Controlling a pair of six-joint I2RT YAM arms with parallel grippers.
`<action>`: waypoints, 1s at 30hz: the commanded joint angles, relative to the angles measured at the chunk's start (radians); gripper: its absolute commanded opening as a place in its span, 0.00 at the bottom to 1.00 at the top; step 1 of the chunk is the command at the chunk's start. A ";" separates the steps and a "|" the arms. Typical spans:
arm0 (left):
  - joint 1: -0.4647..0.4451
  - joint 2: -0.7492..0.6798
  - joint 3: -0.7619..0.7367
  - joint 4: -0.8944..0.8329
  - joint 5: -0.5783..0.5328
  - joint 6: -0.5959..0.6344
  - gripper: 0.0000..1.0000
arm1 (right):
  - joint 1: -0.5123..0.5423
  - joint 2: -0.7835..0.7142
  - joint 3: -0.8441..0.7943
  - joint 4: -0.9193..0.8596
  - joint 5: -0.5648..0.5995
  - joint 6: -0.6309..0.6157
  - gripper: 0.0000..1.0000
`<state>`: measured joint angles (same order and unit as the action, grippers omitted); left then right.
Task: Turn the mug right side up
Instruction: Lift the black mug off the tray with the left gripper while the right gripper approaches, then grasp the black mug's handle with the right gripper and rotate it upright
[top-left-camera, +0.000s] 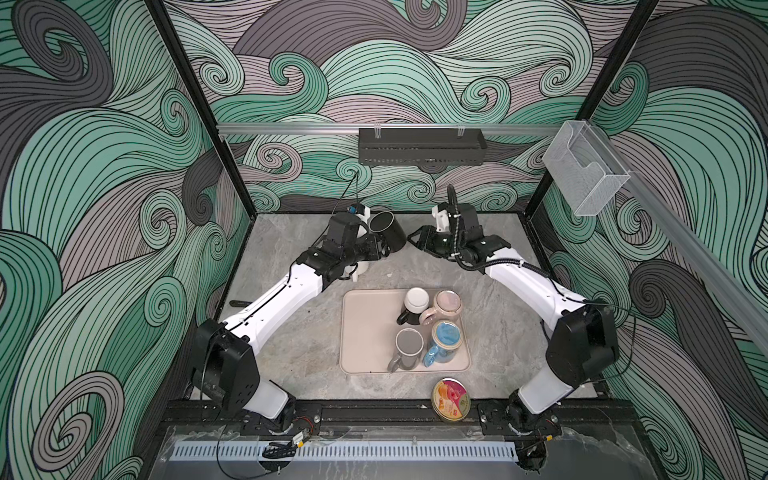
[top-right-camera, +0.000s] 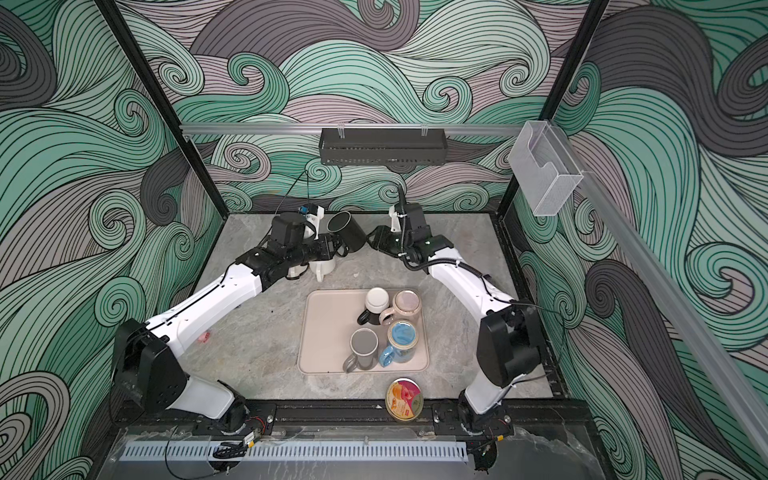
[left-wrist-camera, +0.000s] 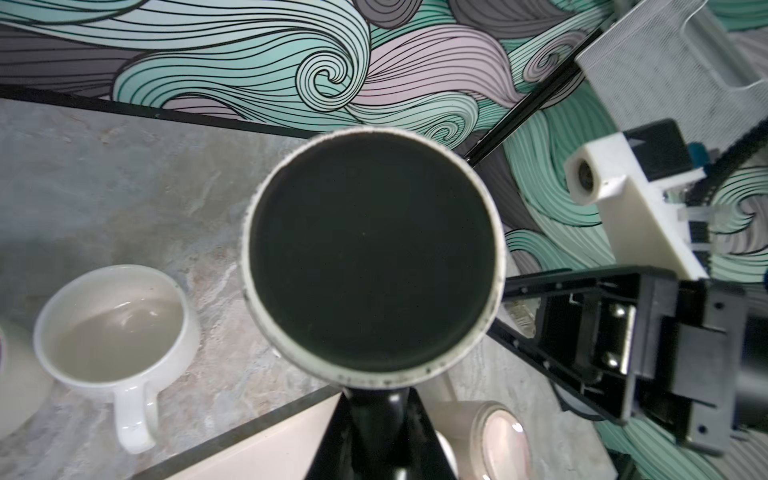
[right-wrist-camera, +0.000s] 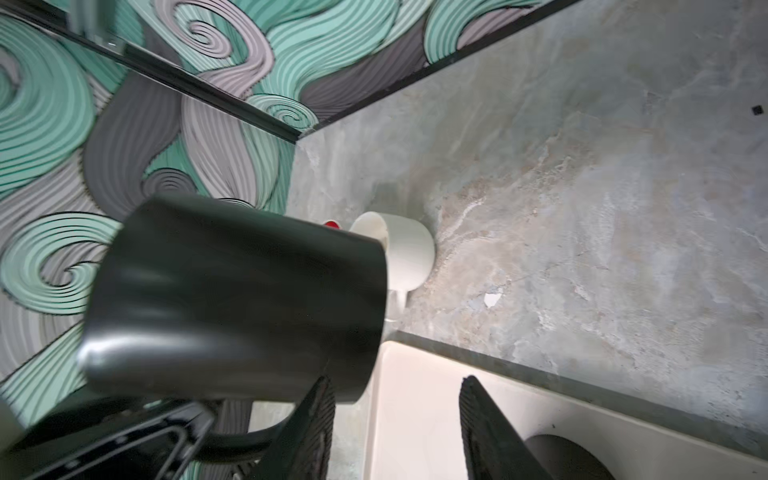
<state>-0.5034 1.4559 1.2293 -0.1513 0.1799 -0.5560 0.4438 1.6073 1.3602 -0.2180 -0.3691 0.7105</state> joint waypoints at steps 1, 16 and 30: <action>0.032 -0.085 -0.033 0.276 0.087 -0.185 0.00 | -0.002 -0.060 -0.060 0.183 -0.084 0.092 0.51; 0.084 -0.102 -0.360 0.978 0.084 -0.673 0.00 | -0.014 -0.143 -0.248 0.623 -0.315 0.447 0.54; 0.101 0.134 -0.364 1.472 0.174 -0.985 0.00 | 0.030 -0.069 -0.235 0.763 -0.340 0.603 0.48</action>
<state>-0.4068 1.5822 0.8021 1.0725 0.2836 -1.4654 0.4637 1.5040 1.0904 0.4808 -0.6926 1.2617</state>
